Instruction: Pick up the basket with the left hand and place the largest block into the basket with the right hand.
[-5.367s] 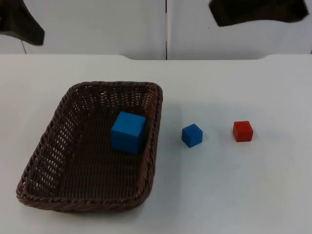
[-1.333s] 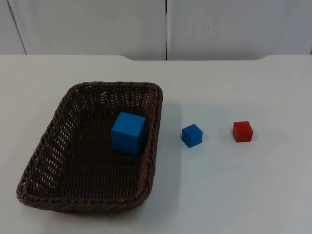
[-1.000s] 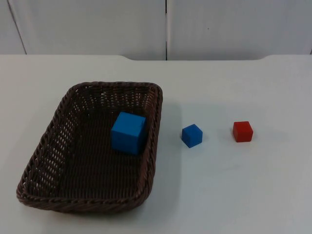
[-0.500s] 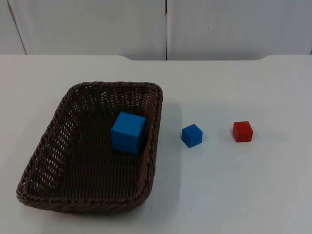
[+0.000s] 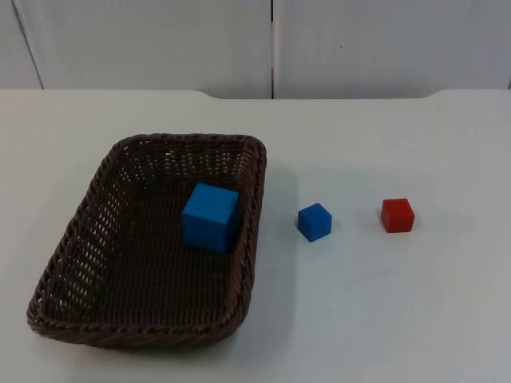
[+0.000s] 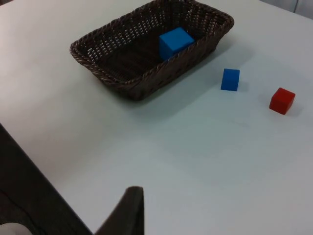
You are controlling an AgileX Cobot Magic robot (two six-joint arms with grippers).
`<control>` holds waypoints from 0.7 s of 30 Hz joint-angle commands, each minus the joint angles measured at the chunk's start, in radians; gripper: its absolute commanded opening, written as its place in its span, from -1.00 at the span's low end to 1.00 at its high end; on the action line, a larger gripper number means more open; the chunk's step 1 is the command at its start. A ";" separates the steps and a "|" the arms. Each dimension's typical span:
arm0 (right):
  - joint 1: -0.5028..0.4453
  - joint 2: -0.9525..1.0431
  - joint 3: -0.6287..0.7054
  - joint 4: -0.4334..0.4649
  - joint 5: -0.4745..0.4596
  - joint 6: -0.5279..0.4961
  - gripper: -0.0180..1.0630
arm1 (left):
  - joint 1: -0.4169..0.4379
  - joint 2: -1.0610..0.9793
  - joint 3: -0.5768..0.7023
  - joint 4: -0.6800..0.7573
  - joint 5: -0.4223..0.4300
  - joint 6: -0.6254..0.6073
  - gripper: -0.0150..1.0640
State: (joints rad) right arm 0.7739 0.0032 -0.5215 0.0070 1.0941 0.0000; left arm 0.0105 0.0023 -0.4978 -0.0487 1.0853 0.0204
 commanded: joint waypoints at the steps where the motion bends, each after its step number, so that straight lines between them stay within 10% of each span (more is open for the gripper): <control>1: 0.001 -0.003 0.007 0.004 -0.014 -0.014 0.98 | 0.001 -0.002 0.005 -0.005 -0.010 0.002 0.97; 21: 0.001 -0.003 0.007 0.002 -0.015 -0.014 0.98 | 0.001 -0.002 0.005 -0.005 -0.010 0.002 0.97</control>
State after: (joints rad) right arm 0.7739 0.0032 -0.5215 0.0070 1.0941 0.0000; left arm 0.0105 0.0023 -0.4978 -0.0487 1.0853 0.0204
